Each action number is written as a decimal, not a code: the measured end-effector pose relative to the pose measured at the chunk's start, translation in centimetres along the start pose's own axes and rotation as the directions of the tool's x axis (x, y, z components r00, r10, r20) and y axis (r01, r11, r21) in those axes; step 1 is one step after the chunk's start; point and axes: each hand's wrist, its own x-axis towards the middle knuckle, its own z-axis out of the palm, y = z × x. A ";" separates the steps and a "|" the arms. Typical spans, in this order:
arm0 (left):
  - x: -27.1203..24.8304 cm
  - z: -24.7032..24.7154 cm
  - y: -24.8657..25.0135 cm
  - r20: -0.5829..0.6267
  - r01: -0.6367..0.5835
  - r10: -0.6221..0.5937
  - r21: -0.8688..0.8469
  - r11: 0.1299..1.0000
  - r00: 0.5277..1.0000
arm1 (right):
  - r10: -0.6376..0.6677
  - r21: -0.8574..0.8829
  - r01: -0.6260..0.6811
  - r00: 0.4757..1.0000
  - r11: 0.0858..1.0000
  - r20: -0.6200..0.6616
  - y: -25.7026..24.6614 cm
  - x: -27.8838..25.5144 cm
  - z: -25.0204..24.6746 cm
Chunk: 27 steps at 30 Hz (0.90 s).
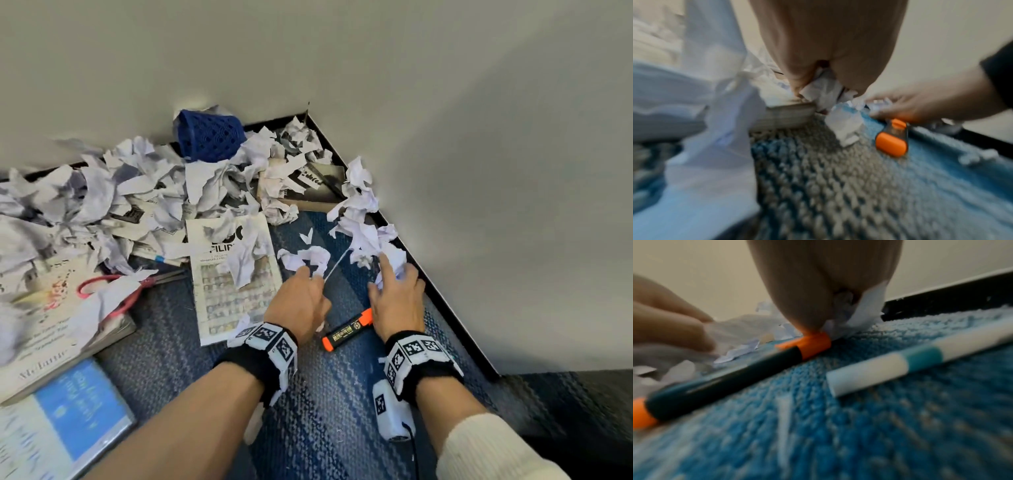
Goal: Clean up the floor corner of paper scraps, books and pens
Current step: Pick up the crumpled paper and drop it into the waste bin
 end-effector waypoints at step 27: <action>-1.0 -2.8 -0.6 -0.144 0.061 -0.040 0.142 0.988 0.989 | -0.134 0.055 0.125 0.970 0.991 0.201 -4.3 -1.2 -1.1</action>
